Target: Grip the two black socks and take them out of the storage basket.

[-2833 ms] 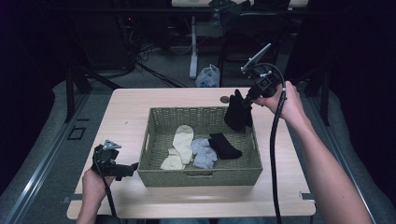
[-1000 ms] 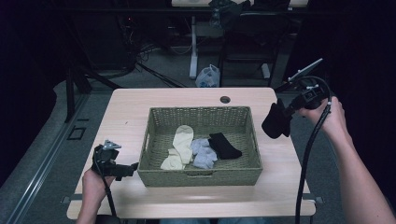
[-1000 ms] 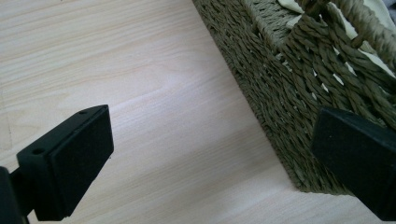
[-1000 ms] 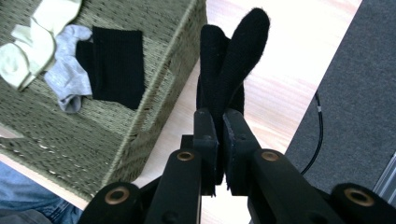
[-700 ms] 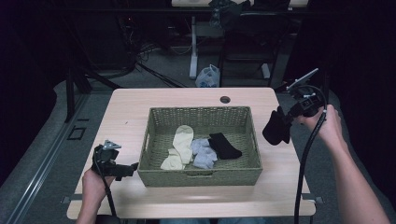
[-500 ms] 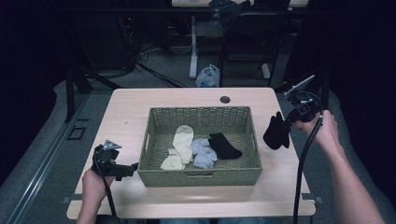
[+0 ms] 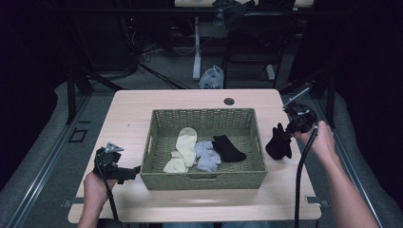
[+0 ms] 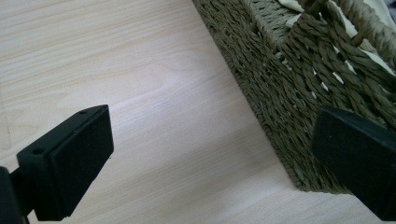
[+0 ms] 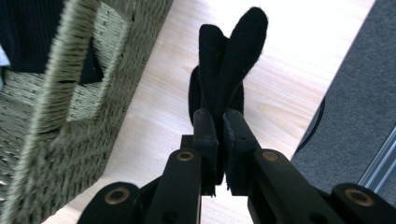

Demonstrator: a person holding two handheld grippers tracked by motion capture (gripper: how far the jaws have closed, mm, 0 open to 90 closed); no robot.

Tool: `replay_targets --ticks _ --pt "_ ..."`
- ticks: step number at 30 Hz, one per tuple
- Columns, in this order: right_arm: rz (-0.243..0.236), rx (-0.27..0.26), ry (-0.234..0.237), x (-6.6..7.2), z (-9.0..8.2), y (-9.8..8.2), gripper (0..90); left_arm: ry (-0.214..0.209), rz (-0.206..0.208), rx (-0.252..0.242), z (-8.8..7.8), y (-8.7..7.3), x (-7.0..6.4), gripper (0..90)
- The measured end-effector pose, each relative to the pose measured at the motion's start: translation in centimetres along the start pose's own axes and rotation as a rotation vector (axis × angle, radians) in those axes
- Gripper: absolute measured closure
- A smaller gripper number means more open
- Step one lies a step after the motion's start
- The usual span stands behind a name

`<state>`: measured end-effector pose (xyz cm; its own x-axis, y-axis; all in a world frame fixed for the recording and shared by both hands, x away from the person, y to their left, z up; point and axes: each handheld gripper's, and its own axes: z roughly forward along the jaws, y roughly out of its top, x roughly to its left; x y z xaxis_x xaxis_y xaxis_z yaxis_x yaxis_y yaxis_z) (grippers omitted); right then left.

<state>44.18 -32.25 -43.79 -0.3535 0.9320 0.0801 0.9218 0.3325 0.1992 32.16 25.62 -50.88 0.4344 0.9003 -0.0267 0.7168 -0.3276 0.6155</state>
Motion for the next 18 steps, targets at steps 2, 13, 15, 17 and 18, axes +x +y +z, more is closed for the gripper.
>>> replay_targets --ticks 2,13,15,17,18 --pt "-0.005 0.015 0.008 -0.1 0.7 -0.1 85.5 -0.008 0.002 0.008 0.0 0.0 0.0 0.0" --pt "0.019 0.042 0.039 -0.2 4.7 -0.8 84.9 -0.008 0.001 0.006 0.0 0.0 0.0 0.0" --pt "0.018 0.046 0.048 -0.1 5.4 -0.8 84.8 -0.008 0.0 0.006 0.0 0.0 0.0 0.0" --pt "0.013 0.057 0.056 -0.1 6.0 -0.9 84.4 -0.008 0.002 0.006 0.0 0.0 0.0 0.0" --pt "0.014 0.063 0.058 -0.1 6.3 -0.9 84.4 -0.008 0.003 0.006 0.0 0.0 0.0 0.0"
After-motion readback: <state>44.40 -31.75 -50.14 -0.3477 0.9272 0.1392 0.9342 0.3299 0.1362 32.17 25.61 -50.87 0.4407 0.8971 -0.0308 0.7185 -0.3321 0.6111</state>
